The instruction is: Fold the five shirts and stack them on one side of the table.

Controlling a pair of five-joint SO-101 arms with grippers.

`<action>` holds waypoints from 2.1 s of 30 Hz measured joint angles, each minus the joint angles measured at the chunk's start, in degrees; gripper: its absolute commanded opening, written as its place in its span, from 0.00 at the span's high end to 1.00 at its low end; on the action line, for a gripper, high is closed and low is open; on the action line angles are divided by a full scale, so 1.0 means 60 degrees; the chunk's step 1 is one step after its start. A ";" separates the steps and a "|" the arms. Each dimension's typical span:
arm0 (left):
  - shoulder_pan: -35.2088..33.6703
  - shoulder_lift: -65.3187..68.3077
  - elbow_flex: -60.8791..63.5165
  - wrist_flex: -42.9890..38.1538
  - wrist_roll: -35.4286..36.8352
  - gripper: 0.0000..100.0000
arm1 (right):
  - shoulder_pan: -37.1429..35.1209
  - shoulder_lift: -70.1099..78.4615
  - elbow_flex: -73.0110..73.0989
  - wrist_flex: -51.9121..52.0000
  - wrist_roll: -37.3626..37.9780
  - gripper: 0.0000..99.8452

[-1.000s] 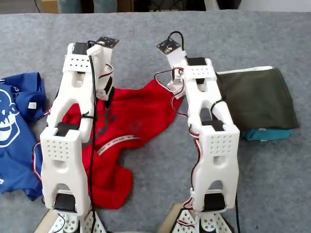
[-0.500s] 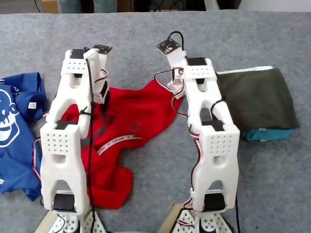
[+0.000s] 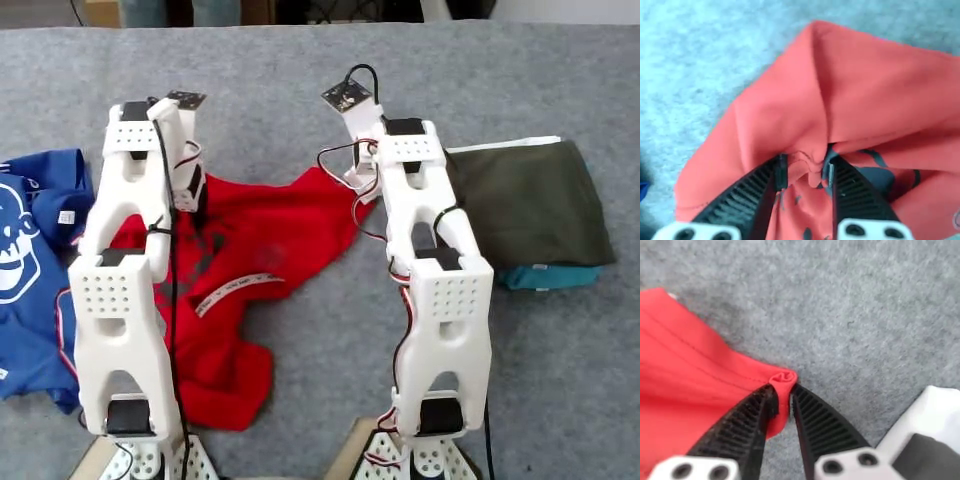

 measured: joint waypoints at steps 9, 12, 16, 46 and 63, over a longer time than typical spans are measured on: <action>-0.0777 0.0088 -0.0234 0.0044 -0.0220 0.85 | 0.0000 0.0000 0.0000 0.0000 0.0000 0.99; -0.1026 0.0088 -0.0586 0.0073 -0.0278 0.85 | 0.0000 0.0000 0.0000 0.0000 0.0000 0.99; -0.1128 0.0088 -0.0747 0.0088 -0.0278 0.85 | 0.0000 0.0000 0.0000 0.0000 0.0000 0.99; -0.2081 0.0088 -0.1582 0.0000 -0.0322 0.85 | -0.0073 0.0000 0.0000 -0.0044 -0.0015 0.99; -0.1729 0.0103 -0.3634 -0.0029 0.0967 0.85 | -0.0073 0.0000 0.0000 -0.0044 -0.0015 0.99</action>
